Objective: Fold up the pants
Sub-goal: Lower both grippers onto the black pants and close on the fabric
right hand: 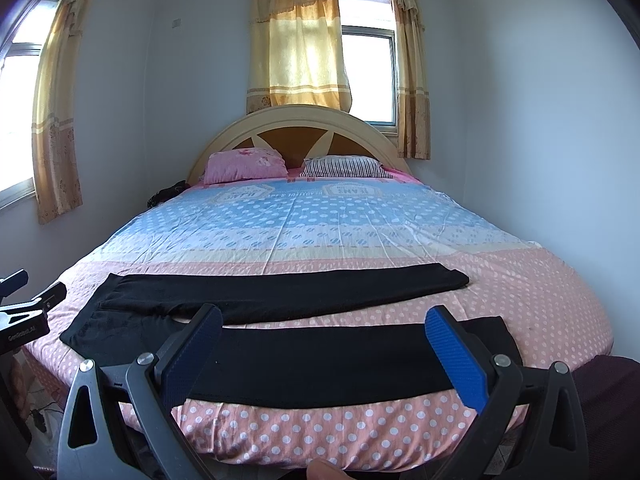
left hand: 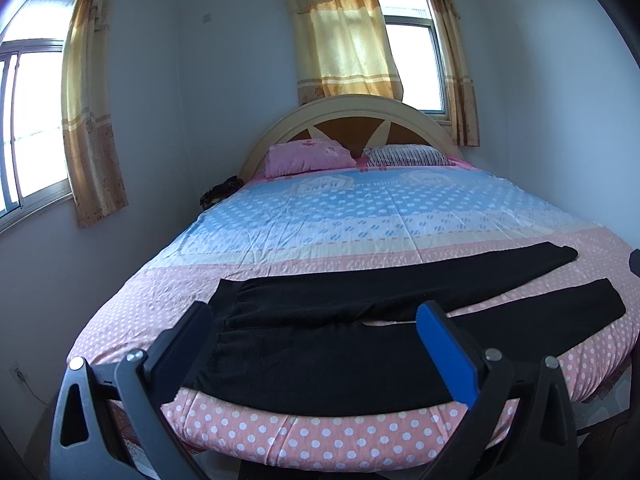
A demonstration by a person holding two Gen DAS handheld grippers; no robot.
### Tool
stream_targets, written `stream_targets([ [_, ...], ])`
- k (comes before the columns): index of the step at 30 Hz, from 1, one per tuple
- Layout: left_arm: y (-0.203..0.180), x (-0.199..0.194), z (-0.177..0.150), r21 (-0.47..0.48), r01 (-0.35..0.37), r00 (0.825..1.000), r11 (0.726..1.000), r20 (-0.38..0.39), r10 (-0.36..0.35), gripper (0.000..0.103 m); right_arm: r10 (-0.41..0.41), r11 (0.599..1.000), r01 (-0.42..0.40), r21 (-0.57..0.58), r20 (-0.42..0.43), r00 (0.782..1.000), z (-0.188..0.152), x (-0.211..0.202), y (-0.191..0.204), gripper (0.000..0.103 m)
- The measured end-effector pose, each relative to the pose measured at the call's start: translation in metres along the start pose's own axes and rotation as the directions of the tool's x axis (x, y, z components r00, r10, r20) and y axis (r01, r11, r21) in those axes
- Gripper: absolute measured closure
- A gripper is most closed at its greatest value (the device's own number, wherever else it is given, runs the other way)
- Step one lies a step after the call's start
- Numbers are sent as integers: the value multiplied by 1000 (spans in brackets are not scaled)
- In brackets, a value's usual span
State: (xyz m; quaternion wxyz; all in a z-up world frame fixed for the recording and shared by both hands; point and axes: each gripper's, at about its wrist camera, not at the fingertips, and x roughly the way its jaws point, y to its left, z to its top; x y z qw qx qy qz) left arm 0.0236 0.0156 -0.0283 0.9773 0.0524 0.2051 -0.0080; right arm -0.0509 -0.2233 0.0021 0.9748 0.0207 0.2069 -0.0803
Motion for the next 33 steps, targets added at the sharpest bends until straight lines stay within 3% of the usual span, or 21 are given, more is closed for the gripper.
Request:
stream_targets([
  [6, 34, 40, -9, -44, -74, 995, 996, -77, 70, 0, 23, 999, -25, -24, -83, 996, -17, 28, -2, 1],
  [12, 101, 96, -19, -100, -221, 969, 970, -134, 207, 0, 23, 999, -31, -40, -183, 983, -46, 69, -2, 3],
  [14, 121, 117, -21, -124, -234, 962, 964, -170, 212, 0, 38, 999, -45, -26, -225, 974, -57, 82, -5, 17],
  [16, 137, 138, -22, -134, -249, 955, 959, -201, 219, 0, 57, 998, -63, -12, -276, 960, -68, 97, -12, 42],
  [17, 141, 147, -21, -133, -251, 952, 959, -215, 220, 0, 59, 998, -65, -11, -292, 954, -73, 102, -16, 47],
  [21, 148, 193, -13, -34, -249, 944, 968, -231, 235, 1, 5, 1000, -14, -25, -314, 949, -80, 119, -32, 49],
  [25, 161, 245, -1, 20, -193, 941, 981, -280, 191, 10, -59, 998, 49, -40, -317, 946, -74, 139, -53, 49],
  [28, 172, 289, 4, 14, -146, 928, 989, -343, 142, 18, -94, 996, 88, -32, -310, 946, -62, 155, -72, 49],
  [33, 181, 334, 0, -29, -86, 915, 996, -397, 67, 21, -126, 992, 128, -16, -315, 940, -43, 181, -97, 49],
])
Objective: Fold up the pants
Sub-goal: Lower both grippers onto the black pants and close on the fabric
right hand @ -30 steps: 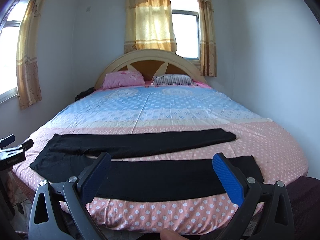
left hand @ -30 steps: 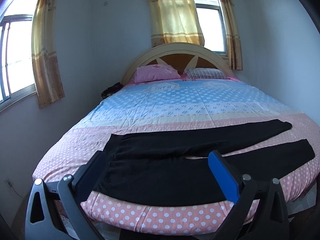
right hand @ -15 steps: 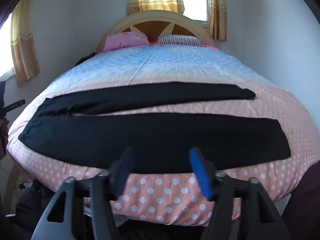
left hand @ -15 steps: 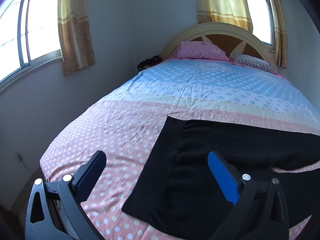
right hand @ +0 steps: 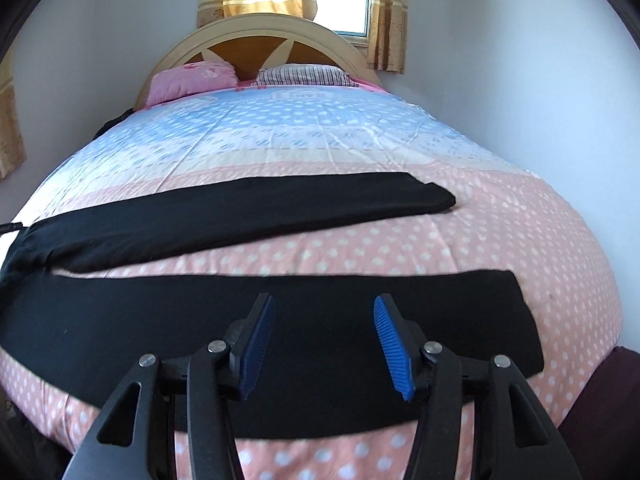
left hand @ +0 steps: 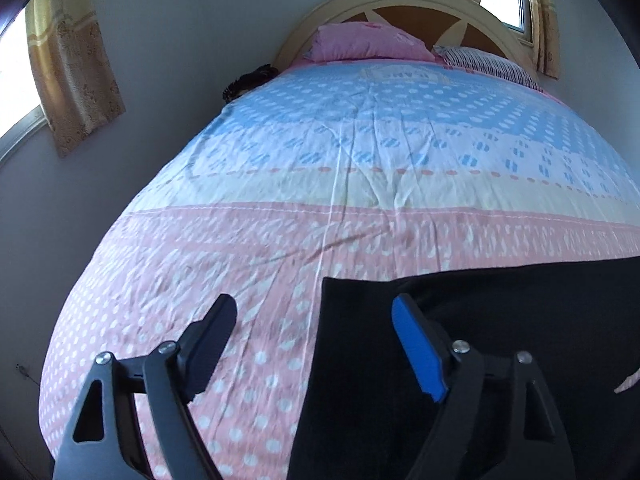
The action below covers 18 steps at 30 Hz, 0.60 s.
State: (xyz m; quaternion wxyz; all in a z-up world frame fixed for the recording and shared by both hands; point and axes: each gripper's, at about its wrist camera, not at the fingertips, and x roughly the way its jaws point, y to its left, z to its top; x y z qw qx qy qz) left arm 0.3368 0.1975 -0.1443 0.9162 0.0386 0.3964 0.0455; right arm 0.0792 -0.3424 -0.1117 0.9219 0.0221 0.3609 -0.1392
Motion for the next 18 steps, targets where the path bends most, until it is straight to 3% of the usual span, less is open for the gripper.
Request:
stream_targets([
  [5, -1, 32, 1, 1, 45, 997, 999, -66, -44, 37, 1, 1000, -1, -6, -2, 1000, 20, 17, -10, 49],
  [12, 3, 47, 3, -24, 130, 985, 991, -107, -132, 46, -39, 999, 40, -12, 38, 999, 47, 32, -22, 49],
  [15, 1, 50, 6, -19, 182, 977, 983, -106, -183, 65, -58, 998, 57, 24, 58, 997, 62, 36, -37, 49],
  [18, -2, 48, 7, 8, 167, 982, 986, -88, -165, 71, -57, 996, 54, 66, 49, 997, 73, 42, -53, 49],
])
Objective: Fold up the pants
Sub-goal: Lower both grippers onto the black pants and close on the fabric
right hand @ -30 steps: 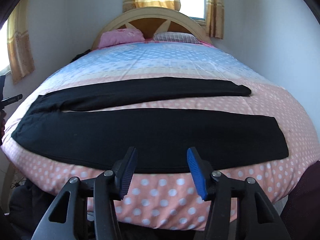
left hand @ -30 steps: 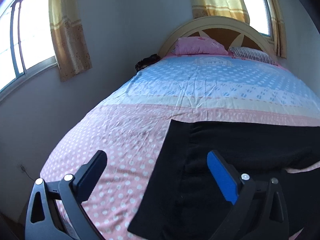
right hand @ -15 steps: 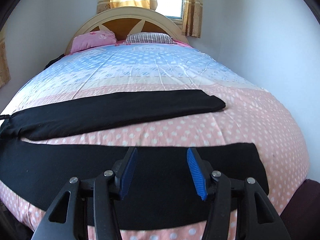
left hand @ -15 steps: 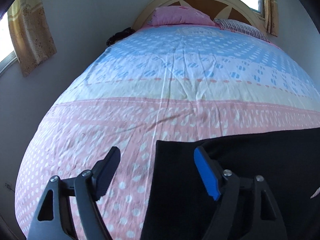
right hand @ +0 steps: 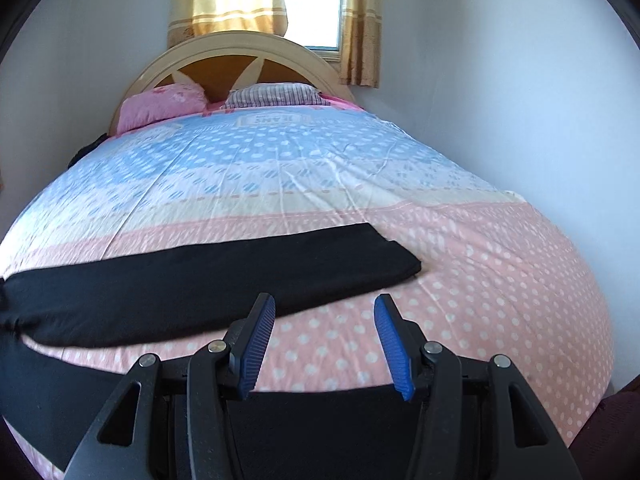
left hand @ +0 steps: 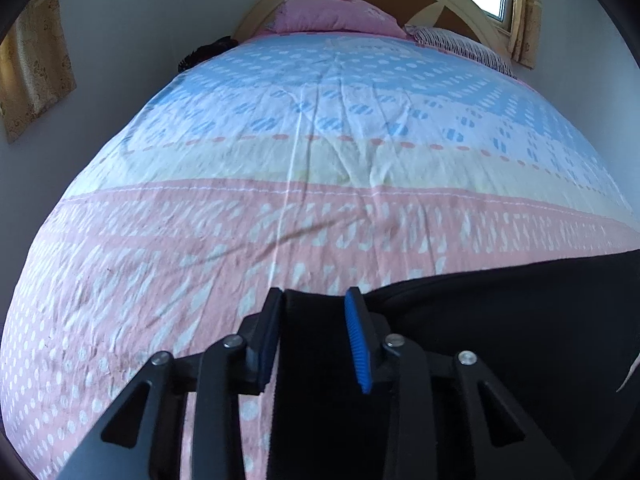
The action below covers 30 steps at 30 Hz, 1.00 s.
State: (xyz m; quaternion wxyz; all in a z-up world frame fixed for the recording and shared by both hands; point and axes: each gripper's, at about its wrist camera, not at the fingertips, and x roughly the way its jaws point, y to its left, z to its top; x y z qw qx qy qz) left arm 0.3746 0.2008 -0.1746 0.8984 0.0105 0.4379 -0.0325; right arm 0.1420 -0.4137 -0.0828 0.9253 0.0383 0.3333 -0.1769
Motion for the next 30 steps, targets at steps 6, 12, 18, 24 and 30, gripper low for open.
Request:
stream_targets([
  [6, 5, 3, 3, -14, -8, 1000, 1000, -4, 8, 66, -2, 999, 4, 49, -54, 999, 14, 26, -26, 49],
  [12, 9, 5, 3, -30, 12, 1000, 999, -8, -12, 66, 42, 978, -8, 207, -159, 986, 28, 72, -71, 49],
  [18, -7, 6, 3, 51, -2, 1000, 999, 2, 1, 87, 32, 978, 11, 208, -200, 979, 60, 118, -93, 49],
  [24, -9, 8, 4, 60, -12, 1000, 998, 4, 12, 87, 132, 963, -58, 264, -271, 953, 82, 180, -99, 37],
  [30, -5, 9, 2, 31, 15, 1000, 999, 2, -15, 87, 126, 972, -54, 228, -318, 940, 89, 222, -84, 37],
])
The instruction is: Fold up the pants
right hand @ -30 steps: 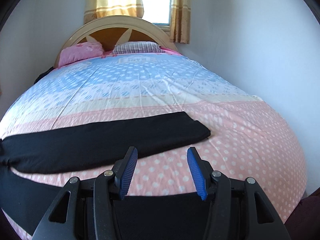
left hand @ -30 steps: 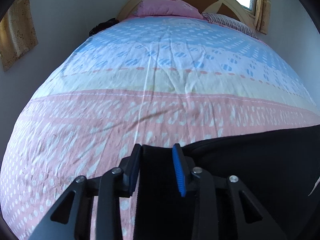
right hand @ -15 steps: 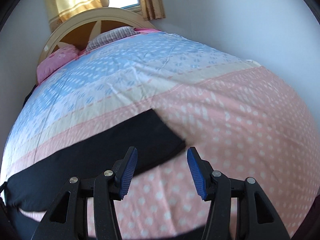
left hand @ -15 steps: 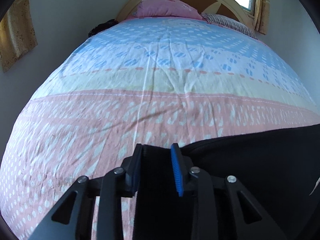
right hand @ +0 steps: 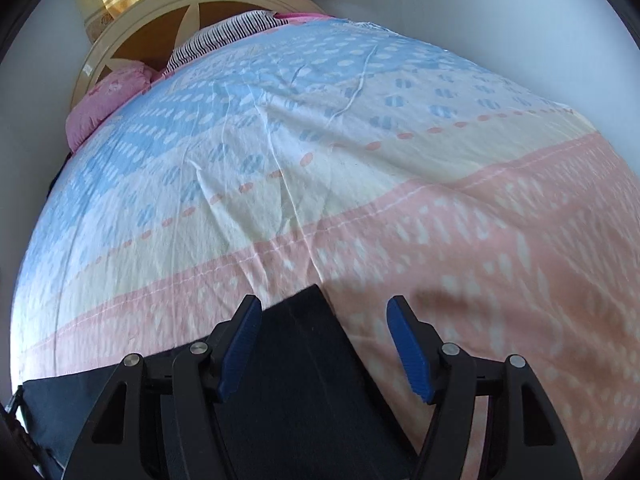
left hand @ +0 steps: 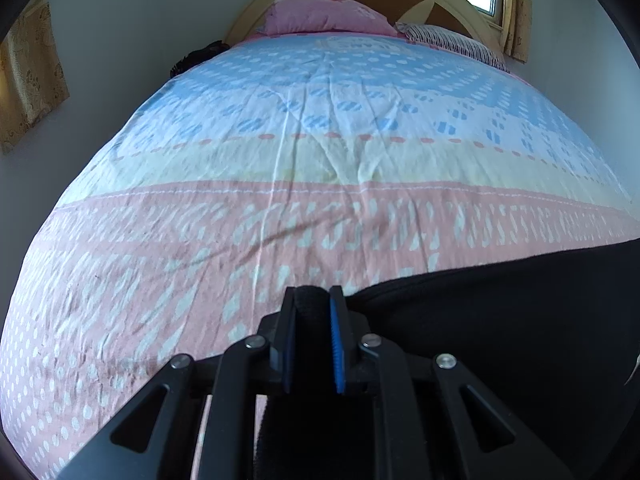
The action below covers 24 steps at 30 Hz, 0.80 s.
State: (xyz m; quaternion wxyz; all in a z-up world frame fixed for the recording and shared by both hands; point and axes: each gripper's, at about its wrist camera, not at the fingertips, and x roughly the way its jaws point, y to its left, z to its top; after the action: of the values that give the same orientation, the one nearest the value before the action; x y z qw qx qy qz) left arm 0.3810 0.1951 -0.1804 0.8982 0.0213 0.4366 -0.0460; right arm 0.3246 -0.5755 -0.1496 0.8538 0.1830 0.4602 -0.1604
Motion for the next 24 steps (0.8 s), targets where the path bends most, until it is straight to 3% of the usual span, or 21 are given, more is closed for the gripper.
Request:
stream_targets([
  [3, 0, 0, -1, 5, -7, 1000, 1000, 0, 7, 87, 7, 1000, -8, -18, -42, 999, 1, 15, 5, 40],
  [4, 0, 0, -1, 5, -5, 1000, 1000, 1, 5, 87, -3, 1000, 2, -27, -44, 999, 0, 16, 7, 59],
  [5, 0, 0, -1, 2, -2, 1000, 1000, -1, 2, 87, -6, 999, 4, -48, -51, 999, -1, 17, 10, 71],
  [7, 3, 0, -1, -12, 13, 1000, 1000, 1, -13, 87, 4, 998, -7, -54, -55, 998, -2, 15, 10, 90],
  [8, 4, 0, -1, -19, 20, 1000, 1000, -1, -20, 87, 13, 999, -15, -45, -57, 998, -2, 12, 9, 94],
  [12, 8, -3, 1, -30, 41, 999, 999, 0, -41, 90, 33, 997, -33, -63, -2, 999, -5, -14, 12, 97],
  [15, 14, -20, -1, -62, 61, 996, 996, 69, -57, 91, 70, 995, -66, -79, 54, 996, -13, -40, 13, 98],
  [20, 28, -58, -3, -113, 125, 979, 986, 179, -103, 91, 104, 989, -86, -119, 153, 983, -32, -84, 4, 98],
  [24, 39, -86, -7, -137, 213, 954, 967, 241, -176, 91, 157, 983, -133, -125, 216, 964, -51, -114, -8, 98],
])
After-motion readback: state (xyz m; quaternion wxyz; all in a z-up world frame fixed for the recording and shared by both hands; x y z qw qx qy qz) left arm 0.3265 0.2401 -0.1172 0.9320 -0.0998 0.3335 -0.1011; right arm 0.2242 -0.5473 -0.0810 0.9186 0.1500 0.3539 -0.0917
